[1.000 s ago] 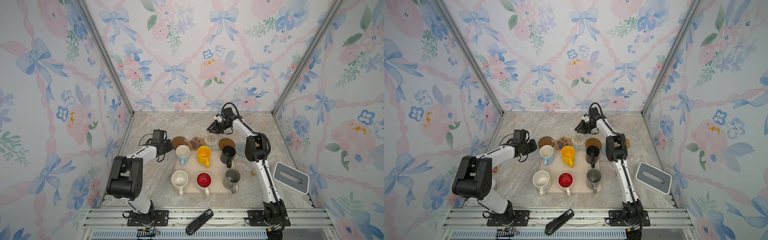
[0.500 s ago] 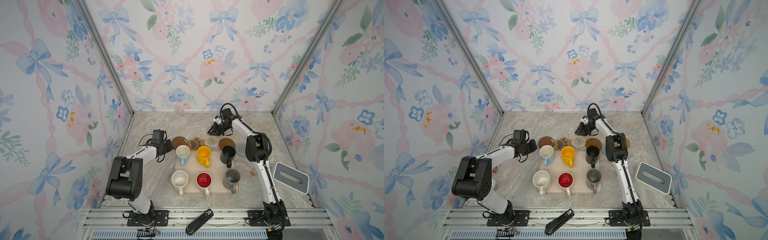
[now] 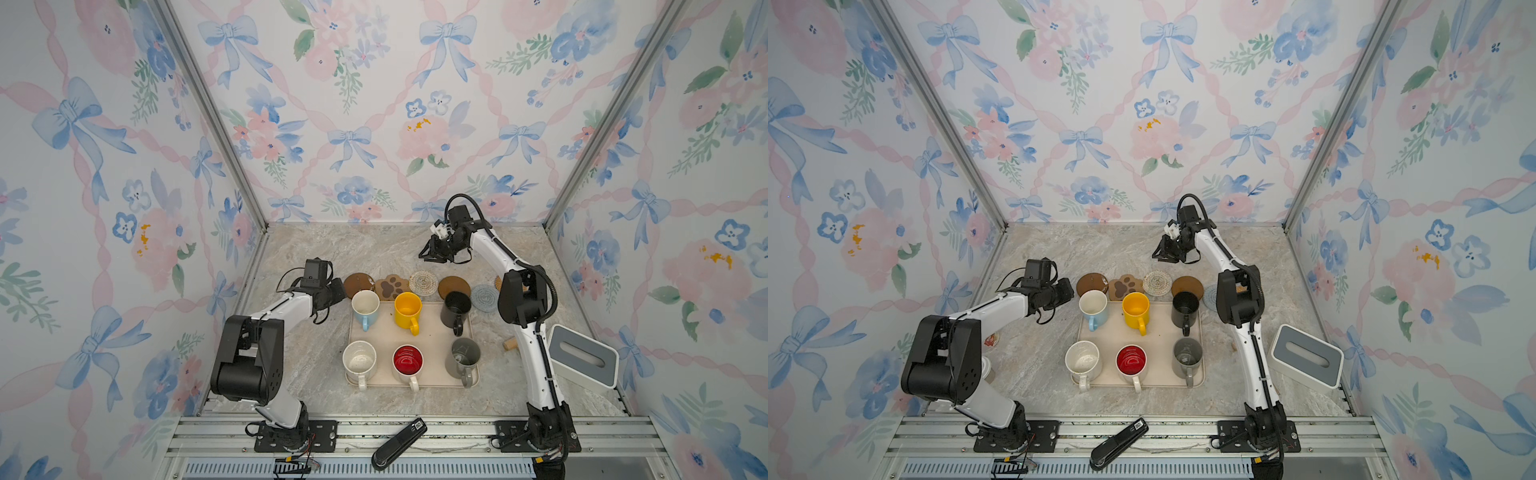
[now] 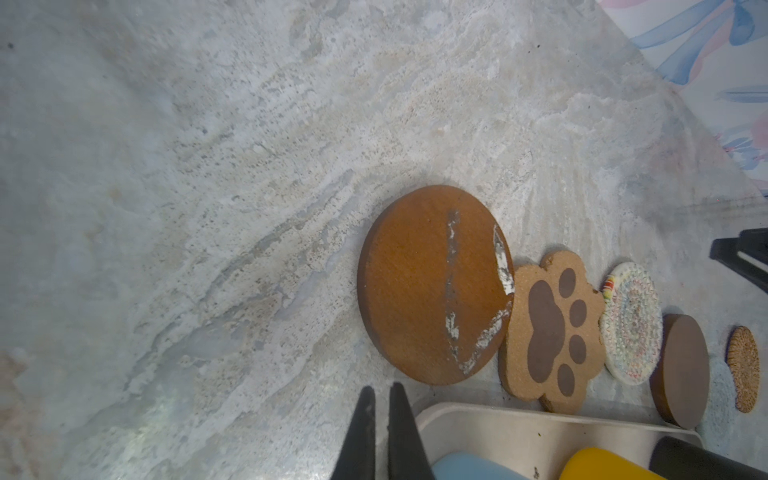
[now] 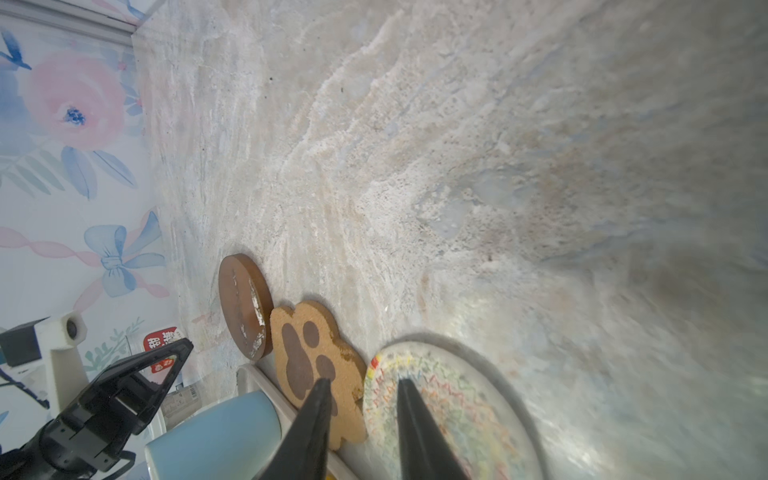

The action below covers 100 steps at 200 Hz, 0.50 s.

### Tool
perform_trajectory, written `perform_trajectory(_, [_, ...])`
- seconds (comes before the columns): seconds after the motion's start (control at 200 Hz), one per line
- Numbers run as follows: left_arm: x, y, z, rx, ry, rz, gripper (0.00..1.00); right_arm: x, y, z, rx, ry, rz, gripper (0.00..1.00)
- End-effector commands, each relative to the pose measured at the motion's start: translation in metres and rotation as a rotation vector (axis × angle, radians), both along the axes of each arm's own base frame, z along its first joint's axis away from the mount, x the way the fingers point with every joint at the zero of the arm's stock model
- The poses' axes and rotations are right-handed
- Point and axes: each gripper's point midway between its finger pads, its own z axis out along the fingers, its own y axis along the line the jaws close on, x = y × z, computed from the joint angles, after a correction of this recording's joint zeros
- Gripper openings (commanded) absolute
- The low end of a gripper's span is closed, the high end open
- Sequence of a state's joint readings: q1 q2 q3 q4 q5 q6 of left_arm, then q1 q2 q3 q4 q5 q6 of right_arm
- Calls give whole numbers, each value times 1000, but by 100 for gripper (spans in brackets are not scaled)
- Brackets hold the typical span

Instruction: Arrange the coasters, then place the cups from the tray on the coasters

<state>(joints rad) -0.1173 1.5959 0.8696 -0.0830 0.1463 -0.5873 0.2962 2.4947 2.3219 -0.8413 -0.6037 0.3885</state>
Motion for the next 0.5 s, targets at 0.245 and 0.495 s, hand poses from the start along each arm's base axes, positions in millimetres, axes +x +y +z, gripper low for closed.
perform_trajectory(0.245, [14,-1,14,16,-38,-32,8,-57,-37,-25,-277,114,158,0])
perform_trajectory(0.495, [17,-4,12,4,-31,-36,8,-74,-35,-57,-320,194,212,0])
